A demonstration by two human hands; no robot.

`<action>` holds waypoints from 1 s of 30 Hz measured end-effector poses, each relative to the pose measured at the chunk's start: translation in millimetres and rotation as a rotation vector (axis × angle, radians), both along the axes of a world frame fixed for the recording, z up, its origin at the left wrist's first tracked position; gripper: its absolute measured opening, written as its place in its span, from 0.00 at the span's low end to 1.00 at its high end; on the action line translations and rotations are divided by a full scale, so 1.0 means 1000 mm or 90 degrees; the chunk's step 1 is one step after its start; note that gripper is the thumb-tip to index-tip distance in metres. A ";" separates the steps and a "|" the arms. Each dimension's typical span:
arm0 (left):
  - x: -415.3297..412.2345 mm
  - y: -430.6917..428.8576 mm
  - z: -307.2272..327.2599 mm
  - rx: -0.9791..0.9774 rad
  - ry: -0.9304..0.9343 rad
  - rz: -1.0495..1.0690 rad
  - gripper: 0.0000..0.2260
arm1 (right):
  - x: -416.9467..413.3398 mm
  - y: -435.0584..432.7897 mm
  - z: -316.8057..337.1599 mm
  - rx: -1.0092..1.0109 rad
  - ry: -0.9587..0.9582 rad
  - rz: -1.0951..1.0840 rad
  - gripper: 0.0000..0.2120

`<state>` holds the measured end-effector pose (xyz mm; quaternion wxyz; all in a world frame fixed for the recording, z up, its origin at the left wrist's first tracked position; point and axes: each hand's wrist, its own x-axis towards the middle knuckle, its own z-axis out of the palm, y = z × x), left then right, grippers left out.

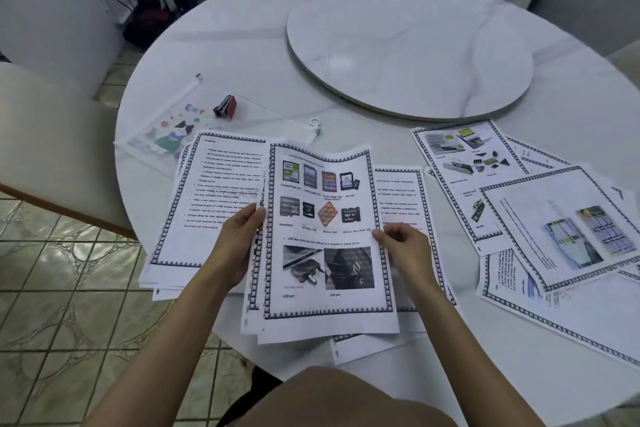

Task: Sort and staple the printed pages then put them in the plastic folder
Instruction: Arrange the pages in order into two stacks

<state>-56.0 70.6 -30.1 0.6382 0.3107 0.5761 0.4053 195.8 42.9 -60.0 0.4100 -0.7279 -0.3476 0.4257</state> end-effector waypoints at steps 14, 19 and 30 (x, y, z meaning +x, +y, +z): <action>-0.002 -0.002 -0.014 -0.008 0.140 -0.006 0.14 | 0.001 -0.002 -0.002 0.044 -0.111 -0.024 0.04; 0.004 -0.006 -0.014 0.022 0.211 -0.036 0.15 | -0.001 -0.001 -0.003 0.072 -0.150 -0.059 0.07; -0.003 -0.005 -0.024 0.051 0.243 -0.027 0.18 | 0.046 0.005 0.006 0.119 -0.219 -0.252 0.10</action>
